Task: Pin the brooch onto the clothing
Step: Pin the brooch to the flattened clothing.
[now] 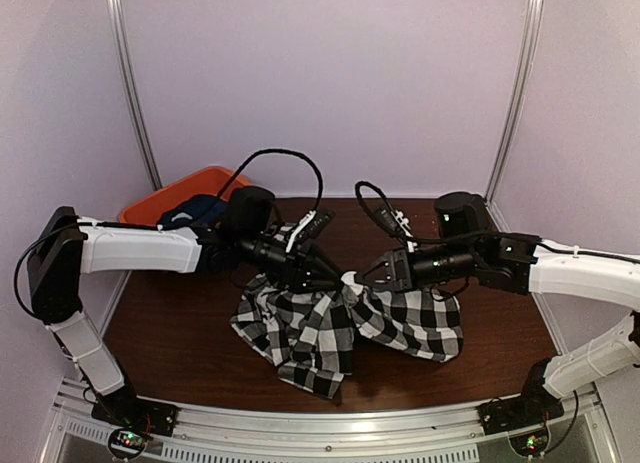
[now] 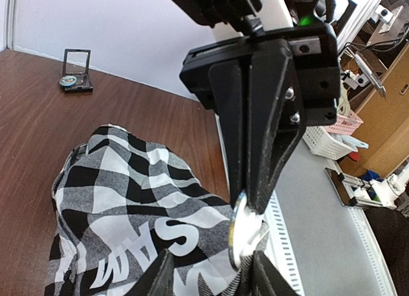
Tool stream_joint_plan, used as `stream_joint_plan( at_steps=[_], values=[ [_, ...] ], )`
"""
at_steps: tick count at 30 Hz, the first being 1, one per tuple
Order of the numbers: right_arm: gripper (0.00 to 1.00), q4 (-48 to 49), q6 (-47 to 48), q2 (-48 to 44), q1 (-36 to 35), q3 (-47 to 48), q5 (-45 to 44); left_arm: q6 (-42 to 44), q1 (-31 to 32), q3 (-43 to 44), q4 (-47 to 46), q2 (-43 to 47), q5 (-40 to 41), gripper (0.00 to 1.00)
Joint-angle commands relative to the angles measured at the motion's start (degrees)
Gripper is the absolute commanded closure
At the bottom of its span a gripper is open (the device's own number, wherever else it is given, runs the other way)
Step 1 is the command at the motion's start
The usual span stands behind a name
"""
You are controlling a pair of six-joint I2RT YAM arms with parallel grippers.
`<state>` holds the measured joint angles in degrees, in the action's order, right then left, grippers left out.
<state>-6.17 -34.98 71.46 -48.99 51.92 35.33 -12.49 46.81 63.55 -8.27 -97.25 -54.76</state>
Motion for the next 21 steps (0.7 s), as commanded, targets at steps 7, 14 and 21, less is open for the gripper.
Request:
stream_joint_plan(
  at_steps=[7, 14, 21],
  values=[
    [1.0, 2.8, -1.2, -0.8, 0.1, 0.9, 3.8, -2.4, 0.3, 0.0, -4.7, -0.4, -2.1, 0.52],
    [1.0, 4.4, -2.0, 0.1, 0.1, 0.8, 4.3, -4.0, 1.6, -0.8, -7.3, -0.9, -2.1, 0.53],
    [1.0, 5.0, -2.4, -0.2, 0.0, 0.3, 4.3, -4.2, 1.8, -0.9, -7.4, -1.0, -1.7, 0.6]
  ],
)
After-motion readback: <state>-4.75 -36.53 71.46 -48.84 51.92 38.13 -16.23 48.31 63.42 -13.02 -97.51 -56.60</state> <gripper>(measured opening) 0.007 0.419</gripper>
